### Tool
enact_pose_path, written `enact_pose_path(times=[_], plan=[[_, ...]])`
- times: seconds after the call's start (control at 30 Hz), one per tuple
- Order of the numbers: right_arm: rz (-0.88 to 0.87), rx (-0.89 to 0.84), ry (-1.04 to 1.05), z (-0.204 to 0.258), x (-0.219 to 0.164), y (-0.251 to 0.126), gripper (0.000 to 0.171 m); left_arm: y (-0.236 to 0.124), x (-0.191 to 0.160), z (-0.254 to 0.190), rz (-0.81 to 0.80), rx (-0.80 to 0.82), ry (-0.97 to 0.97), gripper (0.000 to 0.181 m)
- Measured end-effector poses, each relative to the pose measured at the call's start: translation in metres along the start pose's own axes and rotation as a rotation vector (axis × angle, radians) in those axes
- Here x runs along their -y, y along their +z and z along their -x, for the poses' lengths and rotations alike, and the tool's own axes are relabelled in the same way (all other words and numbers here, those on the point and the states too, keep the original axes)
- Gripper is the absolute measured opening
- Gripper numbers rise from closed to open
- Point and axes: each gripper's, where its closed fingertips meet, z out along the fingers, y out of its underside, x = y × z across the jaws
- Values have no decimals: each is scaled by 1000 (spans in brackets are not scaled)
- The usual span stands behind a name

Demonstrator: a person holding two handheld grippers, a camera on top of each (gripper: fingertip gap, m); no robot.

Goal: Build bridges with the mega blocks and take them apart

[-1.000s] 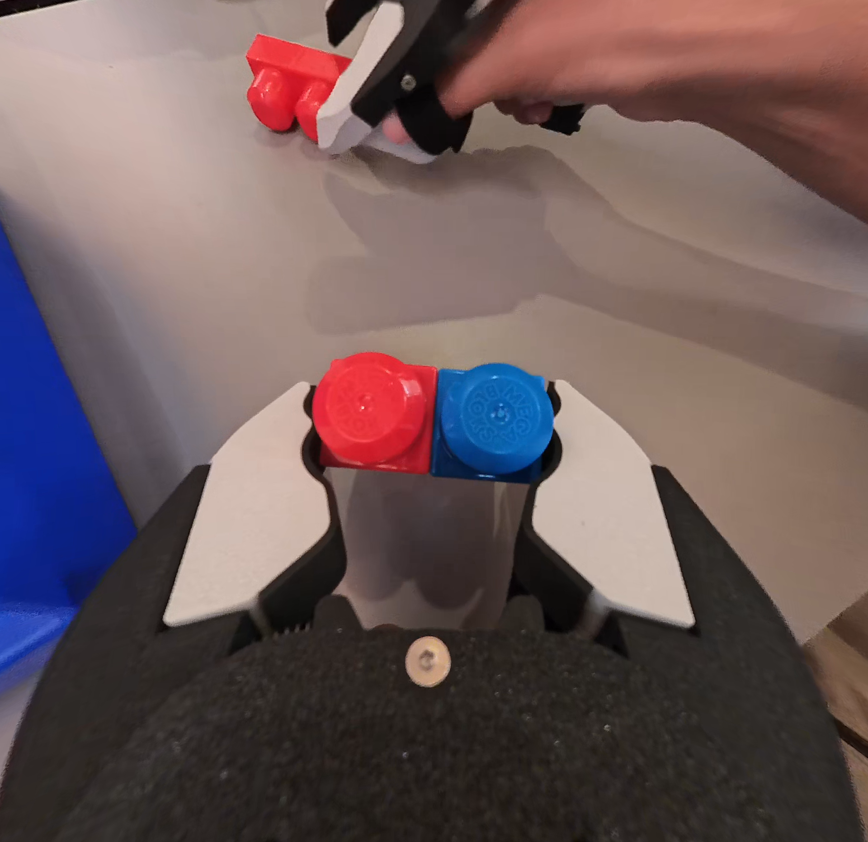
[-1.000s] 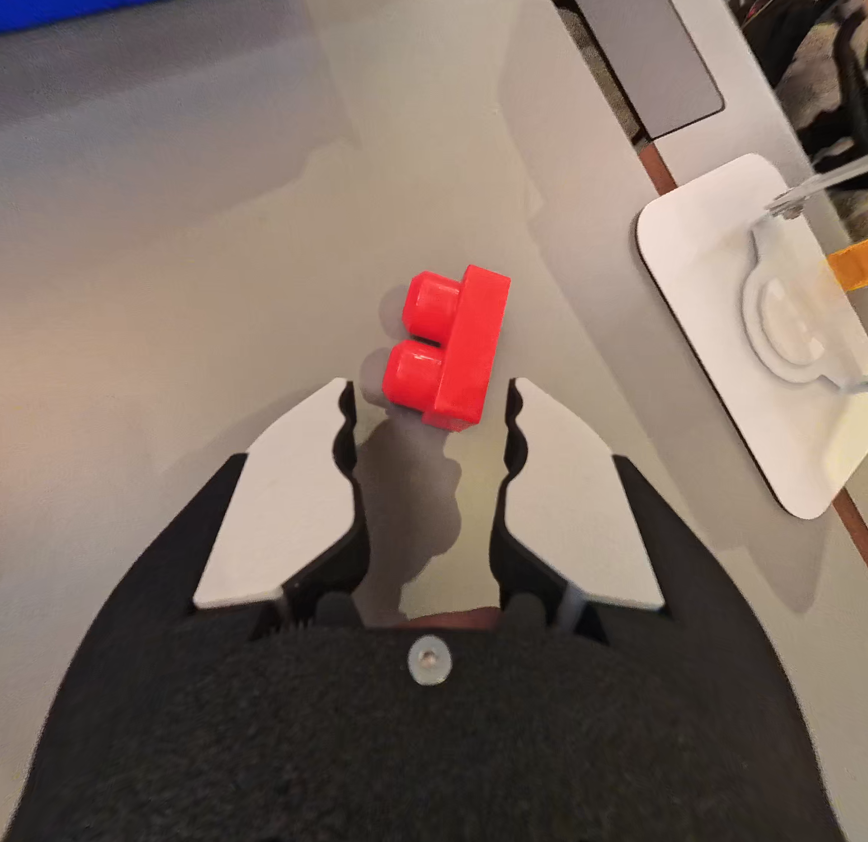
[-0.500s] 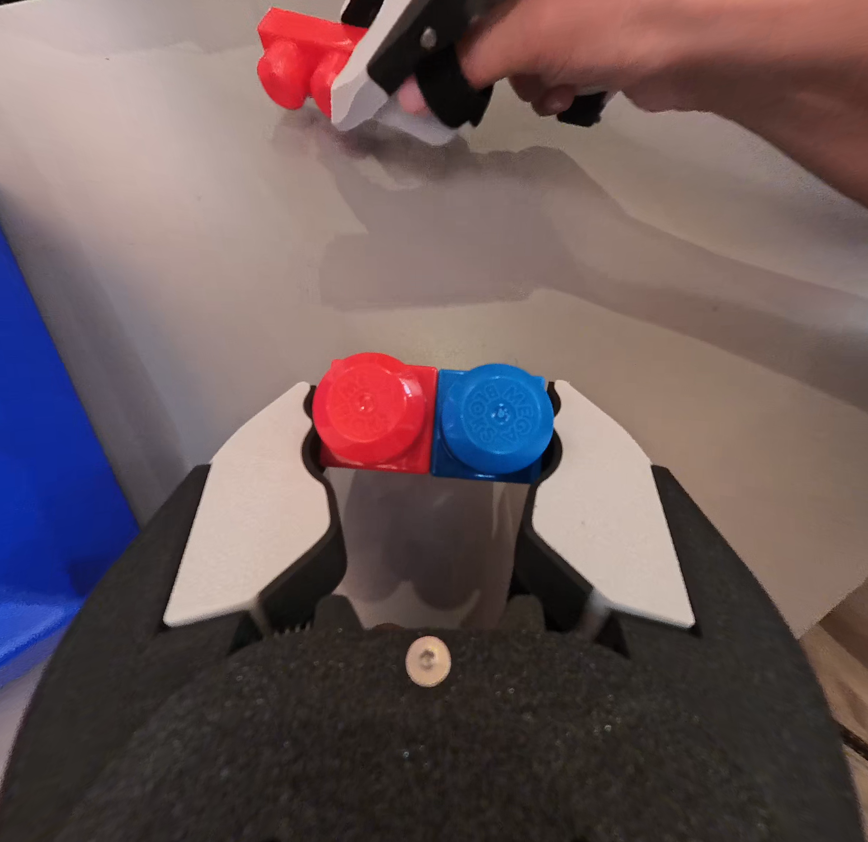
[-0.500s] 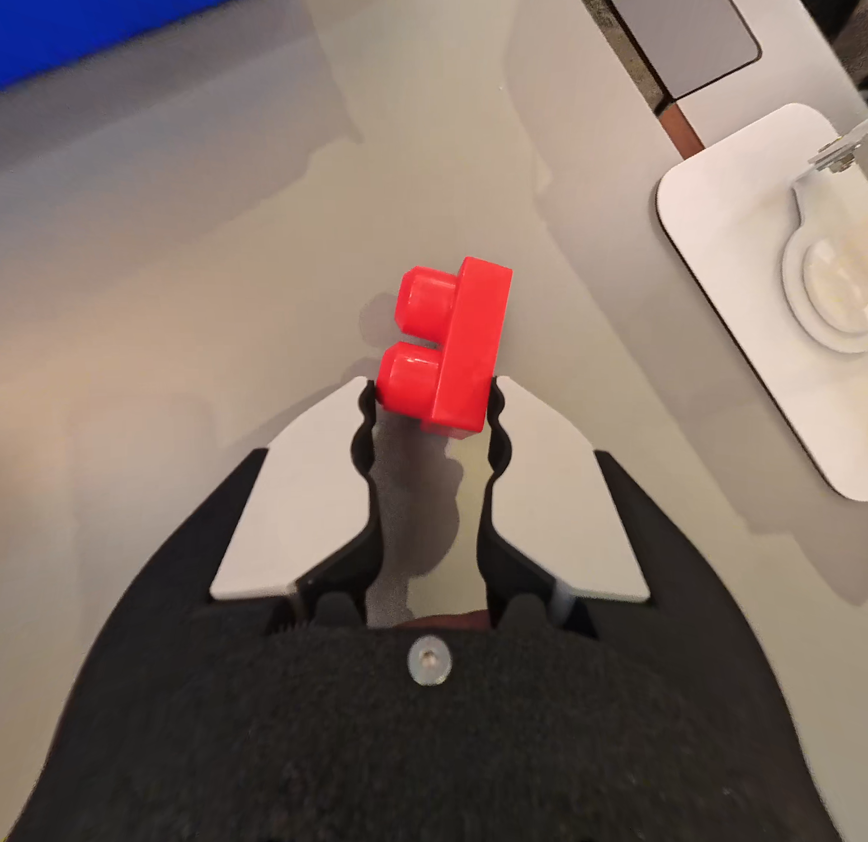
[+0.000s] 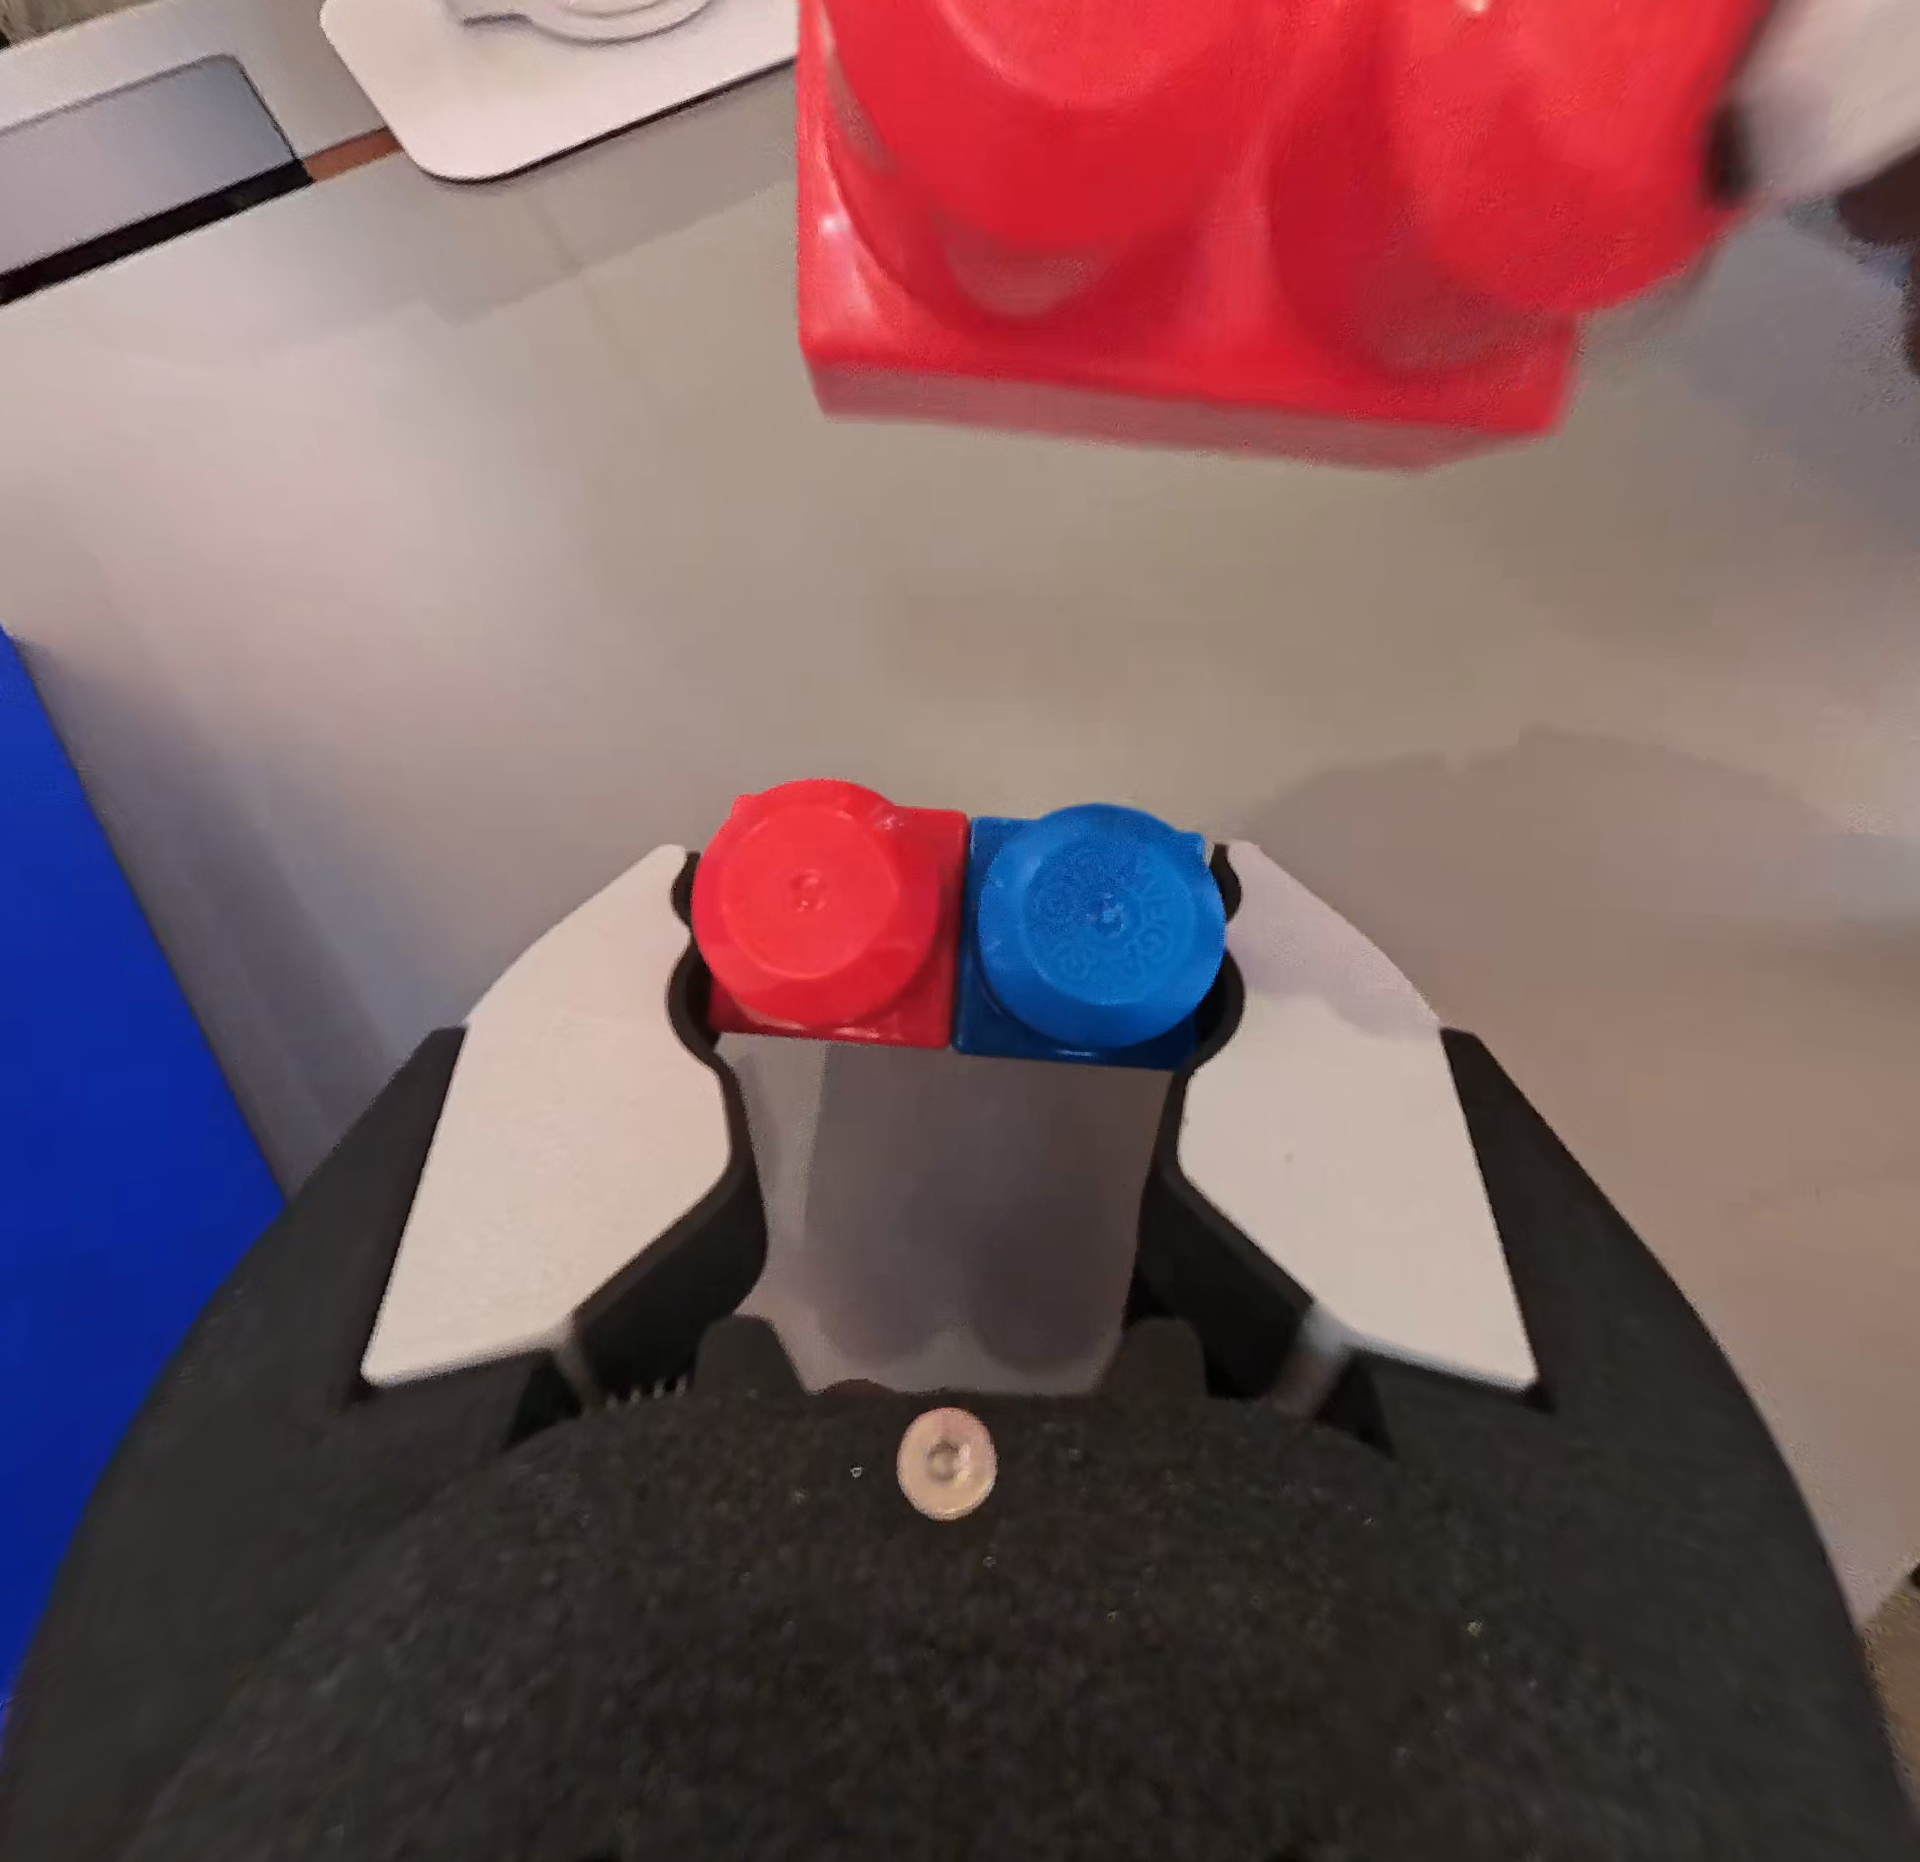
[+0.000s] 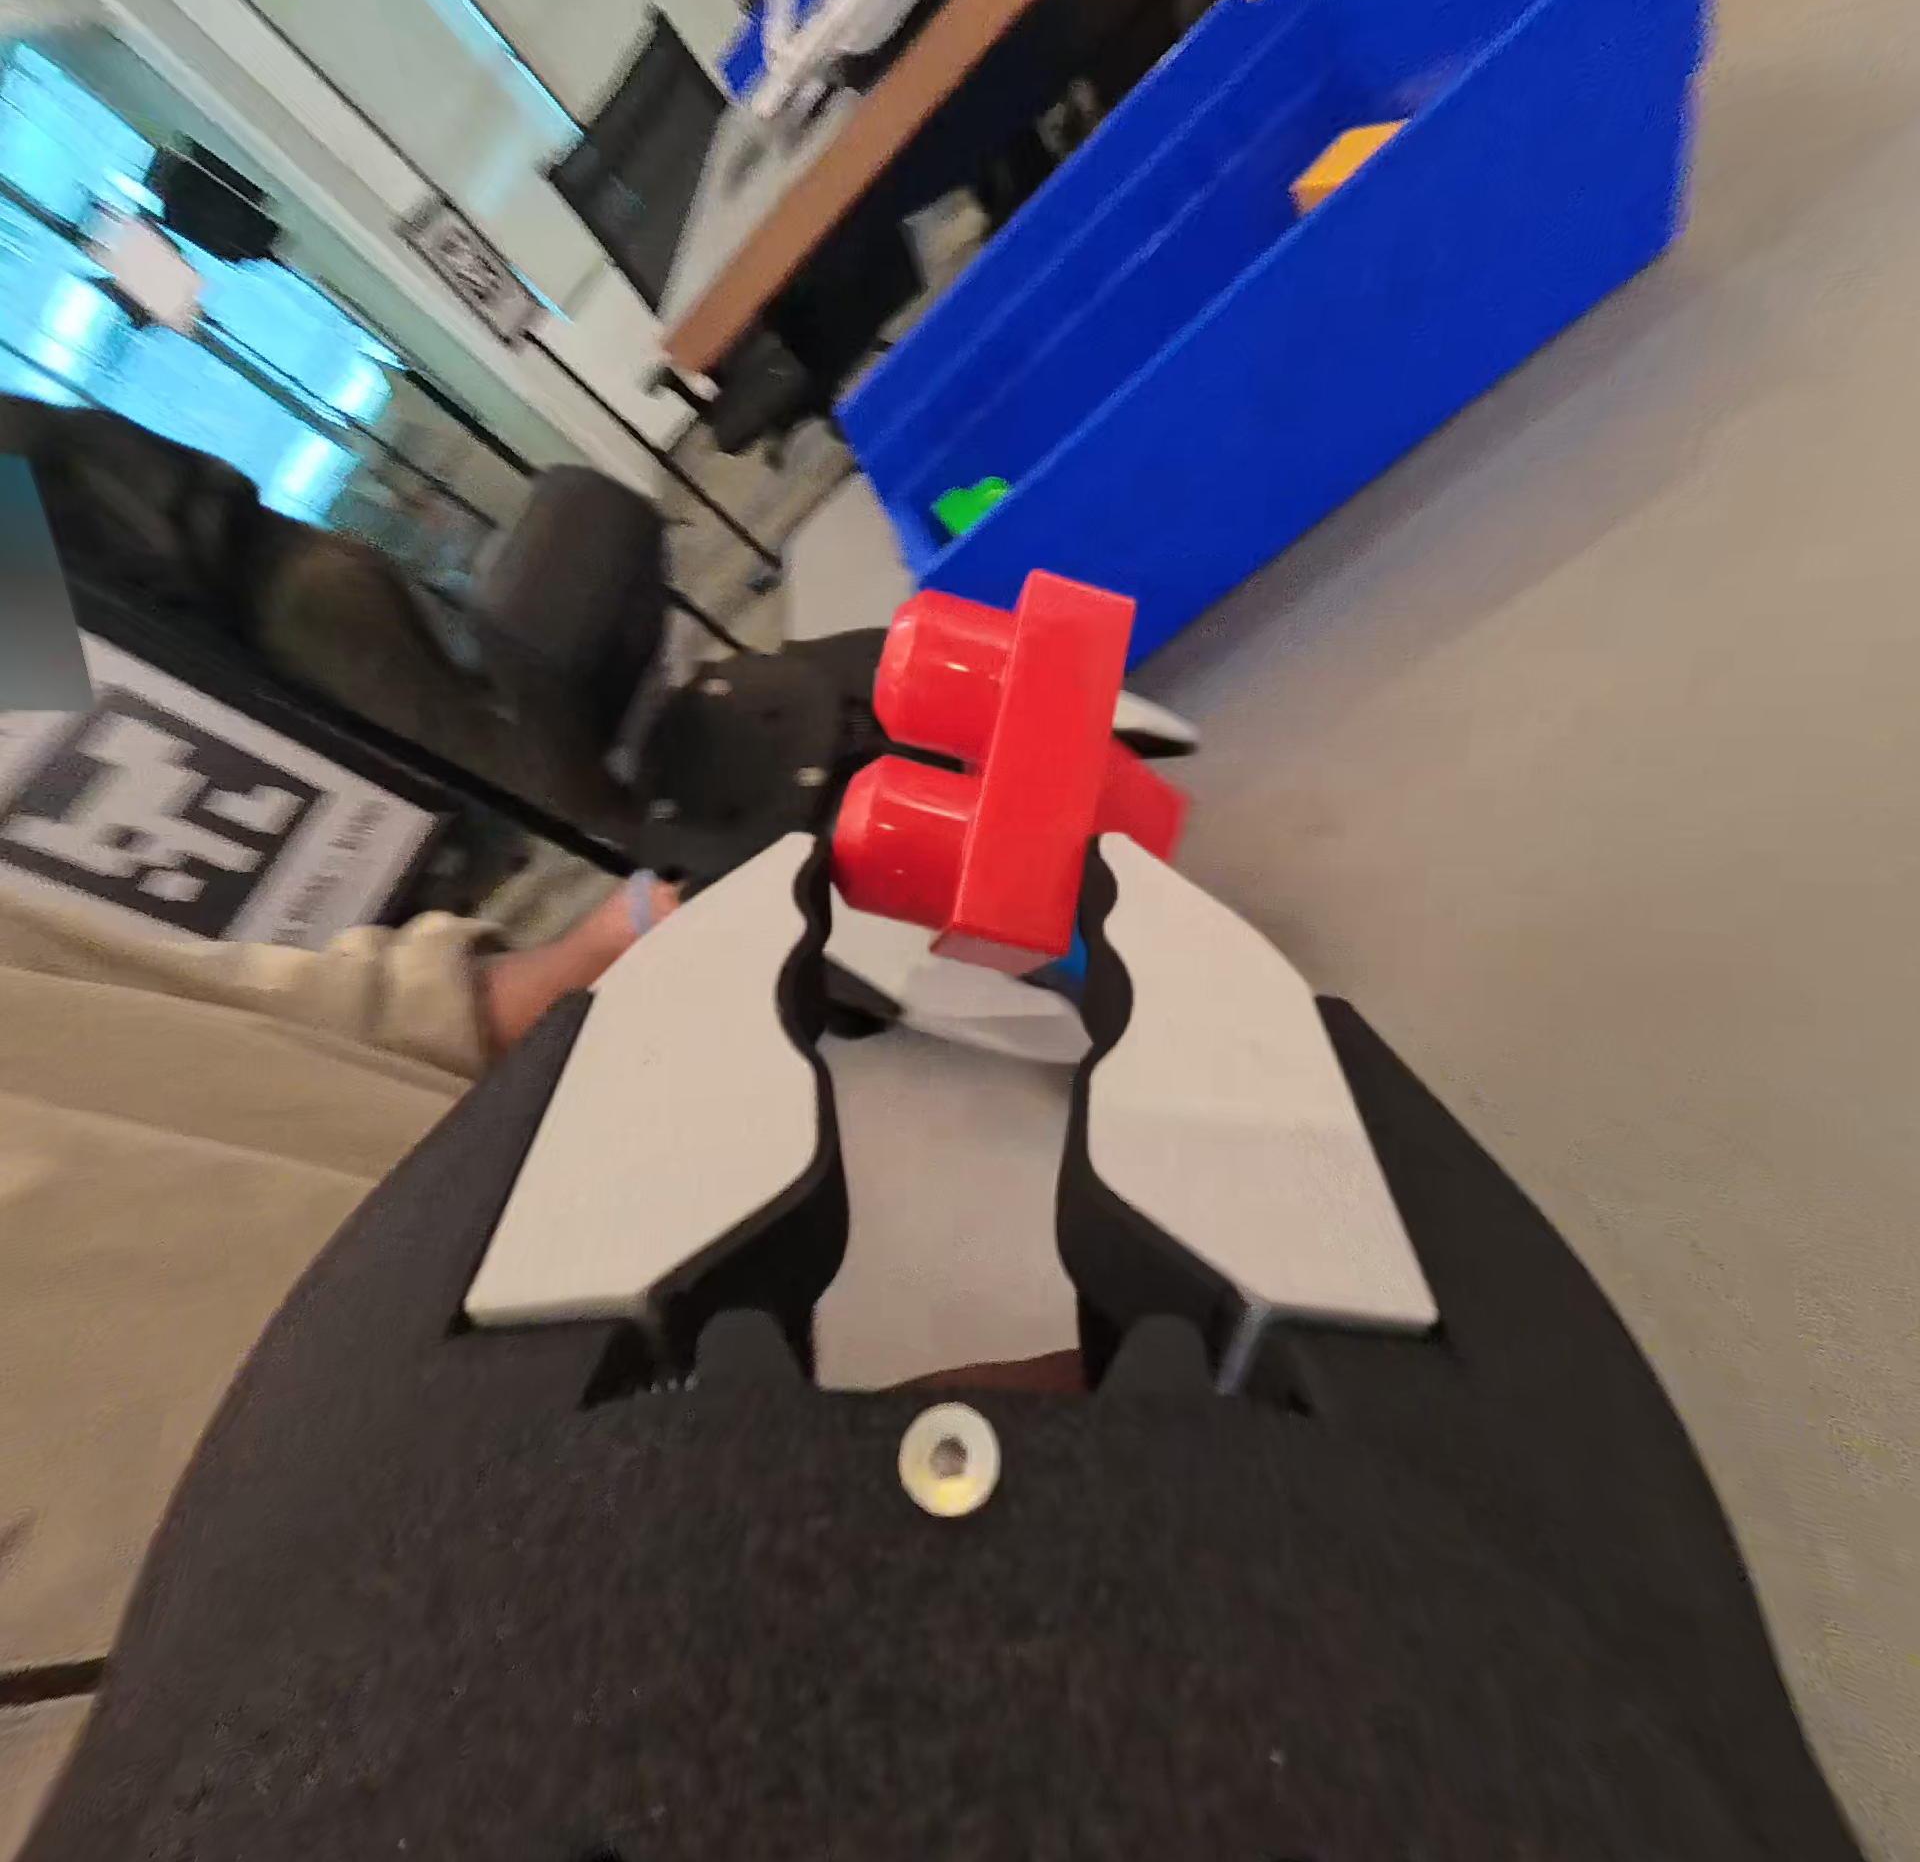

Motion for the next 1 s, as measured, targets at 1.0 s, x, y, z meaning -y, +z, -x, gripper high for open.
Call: enact_pose_path(times=[1.0], plan=[[-17,35,225,5,-23,13,46,18,13,-21,-14,19,57,89]])
